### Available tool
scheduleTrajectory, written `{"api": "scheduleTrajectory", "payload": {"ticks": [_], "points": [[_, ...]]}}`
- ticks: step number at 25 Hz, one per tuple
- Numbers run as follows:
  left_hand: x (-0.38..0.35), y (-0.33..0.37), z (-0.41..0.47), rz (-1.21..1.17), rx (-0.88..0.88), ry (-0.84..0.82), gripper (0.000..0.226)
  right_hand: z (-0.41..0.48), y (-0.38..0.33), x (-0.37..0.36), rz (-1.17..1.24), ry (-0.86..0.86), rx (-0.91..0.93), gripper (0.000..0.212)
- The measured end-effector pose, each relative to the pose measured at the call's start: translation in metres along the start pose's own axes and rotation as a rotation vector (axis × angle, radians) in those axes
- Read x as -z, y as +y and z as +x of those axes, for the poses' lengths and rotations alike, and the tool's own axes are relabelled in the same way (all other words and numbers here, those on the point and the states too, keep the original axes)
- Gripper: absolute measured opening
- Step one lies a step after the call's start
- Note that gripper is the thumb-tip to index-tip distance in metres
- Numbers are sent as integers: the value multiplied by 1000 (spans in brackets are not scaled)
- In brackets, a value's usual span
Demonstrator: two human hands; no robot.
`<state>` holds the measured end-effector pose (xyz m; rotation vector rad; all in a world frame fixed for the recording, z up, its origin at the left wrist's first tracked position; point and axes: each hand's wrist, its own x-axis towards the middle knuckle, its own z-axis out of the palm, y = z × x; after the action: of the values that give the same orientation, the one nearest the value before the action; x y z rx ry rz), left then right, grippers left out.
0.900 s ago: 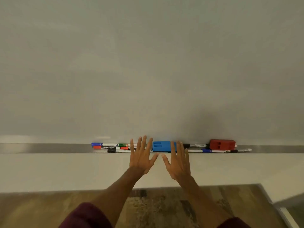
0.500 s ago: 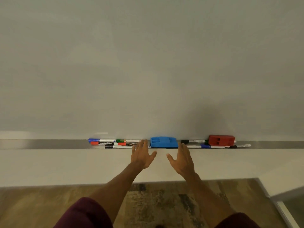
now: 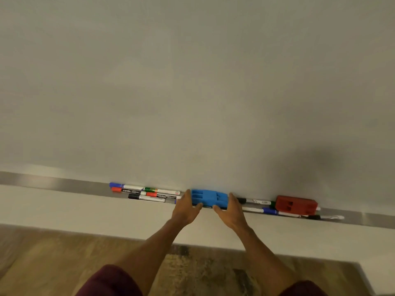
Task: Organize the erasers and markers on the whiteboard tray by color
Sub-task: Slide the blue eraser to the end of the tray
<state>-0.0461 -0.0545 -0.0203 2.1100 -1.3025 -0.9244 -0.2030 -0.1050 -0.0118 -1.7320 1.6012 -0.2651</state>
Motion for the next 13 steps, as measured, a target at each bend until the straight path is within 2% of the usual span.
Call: {"api": "scheduleTrajectory", "payload": {"ticks": [5, 13], "points": [[-13, 2, 5, -5, 66, 21, 74, 18, 9, -2, 23, 3, 14, 61], [-16, 8, 6, -45, 103, 123, 66, 25, 13, -4, 164, 32, 36, 53]]}}
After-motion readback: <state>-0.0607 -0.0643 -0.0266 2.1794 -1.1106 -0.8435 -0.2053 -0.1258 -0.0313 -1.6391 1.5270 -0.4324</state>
